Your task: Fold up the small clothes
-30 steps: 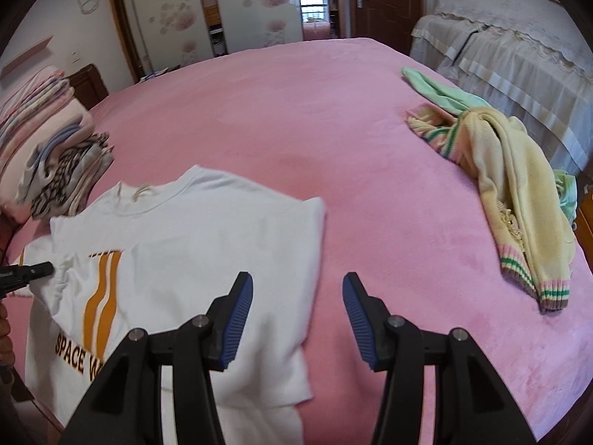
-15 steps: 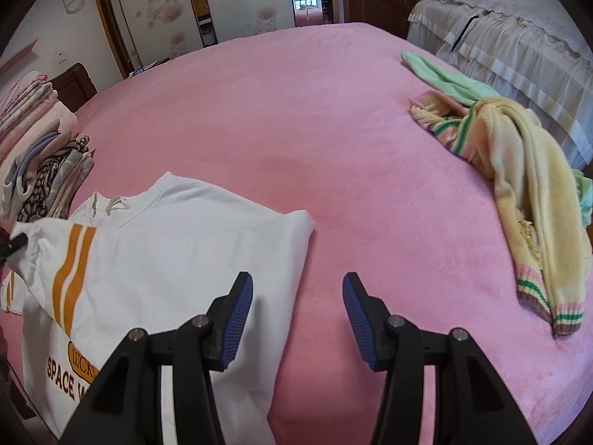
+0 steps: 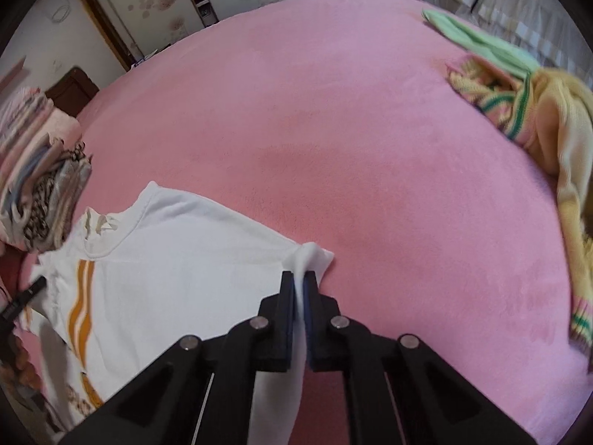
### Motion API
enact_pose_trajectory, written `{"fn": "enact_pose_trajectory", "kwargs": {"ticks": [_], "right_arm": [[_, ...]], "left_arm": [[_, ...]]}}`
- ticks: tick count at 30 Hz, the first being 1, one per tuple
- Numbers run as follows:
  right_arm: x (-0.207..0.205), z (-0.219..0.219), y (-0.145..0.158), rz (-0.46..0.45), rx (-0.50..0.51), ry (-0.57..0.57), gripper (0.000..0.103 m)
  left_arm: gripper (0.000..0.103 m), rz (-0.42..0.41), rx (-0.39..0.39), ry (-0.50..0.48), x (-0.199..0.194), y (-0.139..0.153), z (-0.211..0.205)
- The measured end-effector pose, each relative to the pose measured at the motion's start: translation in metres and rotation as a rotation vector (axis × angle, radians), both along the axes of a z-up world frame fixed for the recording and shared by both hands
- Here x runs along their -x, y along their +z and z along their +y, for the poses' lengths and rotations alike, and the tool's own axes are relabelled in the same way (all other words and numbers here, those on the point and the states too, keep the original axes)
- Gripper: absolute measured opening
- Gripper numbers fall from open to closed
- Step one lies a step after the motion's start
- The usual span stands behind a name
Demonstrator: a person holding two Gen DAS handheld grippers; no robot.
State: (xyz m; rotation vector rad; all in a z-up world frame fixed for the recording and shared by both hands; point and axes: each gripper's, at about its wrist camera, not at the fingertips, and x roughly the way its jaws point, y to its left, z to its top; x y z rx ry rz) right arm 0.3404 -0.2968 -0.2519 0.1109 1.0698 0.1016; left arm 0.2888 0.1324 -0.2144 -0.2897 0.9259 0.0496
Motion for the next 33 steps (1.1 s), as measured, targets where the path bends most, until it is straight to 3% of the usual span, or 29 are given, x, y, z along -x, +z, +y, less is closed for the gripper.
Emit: {"fn": "enact_pose_trajectory", "kwargs": {"ticks": [3, 8, 13, 18, 21, 24, 25, 29, 33], "right_arm": [[-0.001, 0.003, 0.003, -0.044, 0.070, -0.011, 0.004], [-0.004, 0.002, -0.006, -0.023, 0.115, 0.010, 0.004], [0.001, 0.005, 0.001, -0.084, 0.158, 0.029, 0.004], [-0.004, 0.004, -0.008, -0.077, 0.188, 0.029, 0.004], [-0.004, 0.006, -0.014, -0.063, 0.211, 0.038, 0.004], [-0.002, 0.008, -0.009, -0.053, 0.237, 0.036, 0.006], [0.000, 0.007, -0.004, -0.051, 0.252, 0.031, 0.012], [0.019, 0.002, 0.022, -0.093, 0.269, 0.015, 0.028], [0.050, 0.004, 0.045, -0.124, 0.207, 0.047, 0.028]], "left_arm": [[0.003, -0.009, 0.010, 0.000, -0.005, 0.000, -0.003], [0.003, 0.028, 0.015, 0.028, -0.007, -0.011, -0.002], [0.004, 0.036, 0.023, 0.038, -0.007, -0.015, 0.003], [0.006, 0.082, -0.013, 0.030, -0.015, -0.023, -0.003], [0.013, 0.156, -0.022, 0.029, -0.023, -0.034, 0.001], [0.029, 0.213, -0.004, 0.047, -0.026, -0.038, 0.010], [0.035, 0.223, -0.001, 0.054, -0.025, -0.036, 0.012], [0.054, 0.203, -0.062, 0.060, -0.010, -0.018, 0.014], [0.055, 0.163, -0.120, 0.055, 0.006, 0.005, 0.010]]}}
